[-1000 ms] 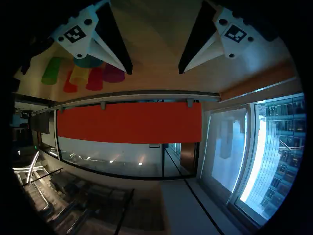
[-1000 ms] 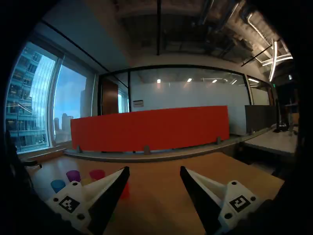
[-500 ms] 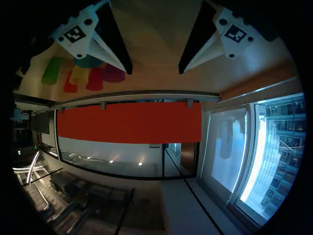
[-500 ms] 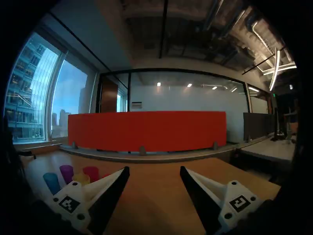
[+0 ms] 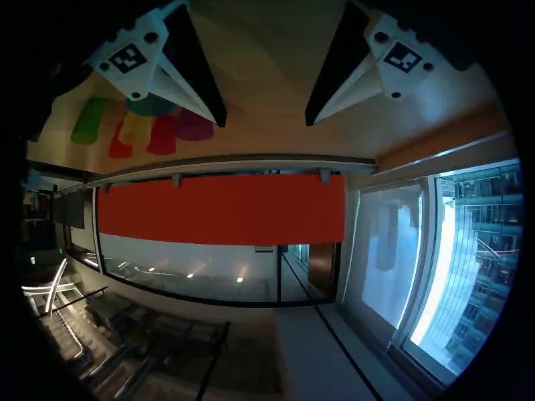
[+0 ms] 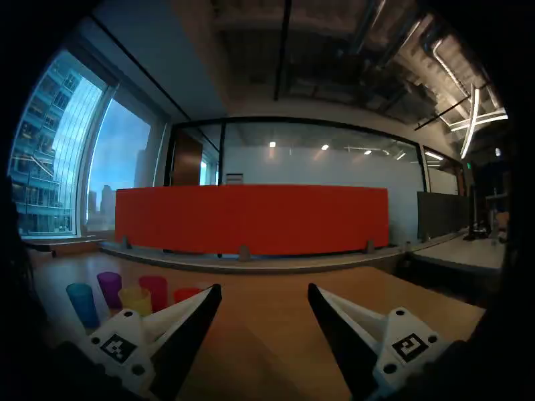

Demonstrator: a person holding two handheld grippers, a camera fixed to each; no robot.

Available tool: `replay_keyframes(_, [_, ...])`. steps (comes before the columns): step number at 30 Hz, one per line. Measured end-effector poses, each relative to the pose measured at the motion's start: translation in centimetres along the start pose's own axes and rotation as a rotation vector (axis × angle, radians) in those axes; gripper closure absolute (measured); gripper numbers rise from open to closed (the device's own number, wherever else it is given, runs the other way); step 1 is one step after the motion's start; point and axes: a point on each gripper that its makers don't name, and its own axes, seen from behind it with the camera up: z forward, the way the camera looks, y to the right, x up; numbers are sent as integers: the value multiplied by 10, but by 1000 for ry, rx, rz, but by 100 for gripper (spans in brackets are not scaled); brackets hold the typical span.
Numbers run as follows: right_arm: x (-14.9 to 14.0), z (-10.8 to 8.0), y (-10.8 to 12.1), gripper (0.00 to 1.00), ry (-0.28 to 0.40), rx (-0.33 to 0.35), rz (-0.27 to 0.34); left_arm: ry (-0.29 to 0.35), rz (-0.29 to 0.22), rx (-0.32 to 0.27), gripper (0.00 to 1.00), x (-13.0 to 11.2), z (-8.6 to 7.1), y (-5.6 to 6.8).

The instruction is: Pour water

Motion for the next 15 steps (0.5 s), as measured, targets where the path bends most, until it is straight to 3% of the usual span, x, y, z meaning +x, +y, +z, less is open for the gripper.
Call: replay_keyframes(15, [-7,2,21,0,3,-35,55,0,0,0,13,-1,-1,0])
